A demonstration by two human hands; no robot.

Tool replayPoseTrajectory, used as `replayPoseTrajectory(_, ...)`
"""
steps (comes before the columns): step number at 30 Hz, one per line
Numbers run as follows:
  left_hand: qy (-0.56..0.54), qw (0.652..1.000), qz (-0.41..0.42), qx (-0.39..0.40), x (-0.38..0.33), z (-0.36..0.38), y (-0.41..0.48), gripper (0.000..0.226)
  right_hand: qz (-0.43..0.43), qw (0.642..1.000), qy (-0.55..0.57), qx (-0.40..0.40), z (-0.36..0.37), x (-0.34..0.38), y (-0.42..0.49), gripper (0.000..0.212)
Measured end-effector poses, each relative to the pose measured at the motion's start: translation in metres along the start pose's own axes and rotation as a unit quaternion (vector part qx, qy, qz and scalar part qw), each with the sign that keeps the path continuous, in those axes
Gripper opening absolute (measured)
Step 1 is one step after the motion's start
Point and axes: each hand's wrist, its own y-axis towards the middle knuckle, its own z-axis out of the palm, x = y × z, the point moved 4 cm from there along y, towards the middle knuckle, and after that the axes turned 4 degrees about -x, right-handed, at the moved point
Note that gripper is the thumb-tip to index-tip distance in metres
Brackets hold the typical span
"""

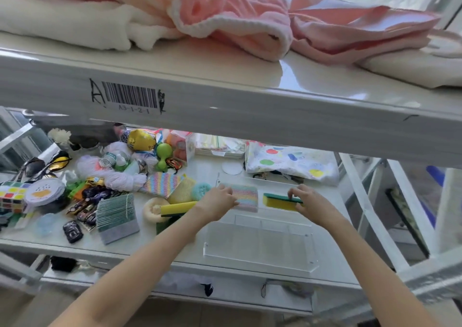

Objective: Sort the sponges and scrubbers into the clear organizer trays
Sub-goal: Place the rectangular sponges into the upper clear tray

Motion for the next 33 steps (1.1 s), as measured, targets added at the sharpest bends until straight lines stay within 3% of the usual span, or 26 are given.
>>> replayPoseTrajectory(2,-0.024,1.000,0.000,-0.018,-0.001,0.002,-0.006,0.029,-0.008,1.000,-0.001,-0.024,0.001,0.003,0.002,0.027)
replayPoseTrajectory(6,-0.197,0.970,-0.047,-0.133,0.005,-0.008,-0.030,0.029,-0.010,0.997,0.050,0.052,0.008,0.000,0.002,0.032)
replayPoseTrajectory(8,-0.234,0.953,-0.065,-0.181,0.017,-0.012,-0.046,0.025,-0.003,0.997,0.040,0.058,0.009,0.000,0.004,0.025)
replayPoseTrajectory(12,-0.247,0.934,-0.128,-0.224,0.054,-0.009,-0.075,0.020,-0.011,1.000,0.006,-0.026,0.008,0.002,0.005,0.014)
replayPoseTrajectory(15,-0.275,0.928,-0.178,-0.176,0.078,0.003,-0.090,0.020,-0.016,0.997,-0.011,-0.079,0.011,0.004,0.000,0.024)
replayPoseTrajectory(18,-0.268,0.940,-0.196,-0.077,0.091,0.019,-0.097,0.027,0.009,0.998,0.005,-0.061,0.017,0.001,0.001,0.018)
replayPoseTrajectory(21,-0.267,0.942,-0.200,0.017,0.096,0.030,-0.104,0.064,0.054,0.998,0.015,0.007,0.015,0.001,0.005,0.020)
replayPoseTrajectory(24,-0.217,0.962,-0.163,0.036,0.096,0.042,-0.105,0.105,0.060,0.998,0.009,-0.011,0.004,0.024,0.010,0.021)
replayPoseTrajectory(28,-0.207,0.970,-0.124,0.035,0.087,0.040,-0.102,0.077,-0.026,0.998,0.037,-0.053,-0.003,0.102,0.015,0.020)
replayPoseTrajectory(33,-0.260,0.957,-0.093,0.091,0.092,0.043,-0.102,0.087,-0.111,0.992,0.058,-0.027,0.020,0.176,0.023,0.018)
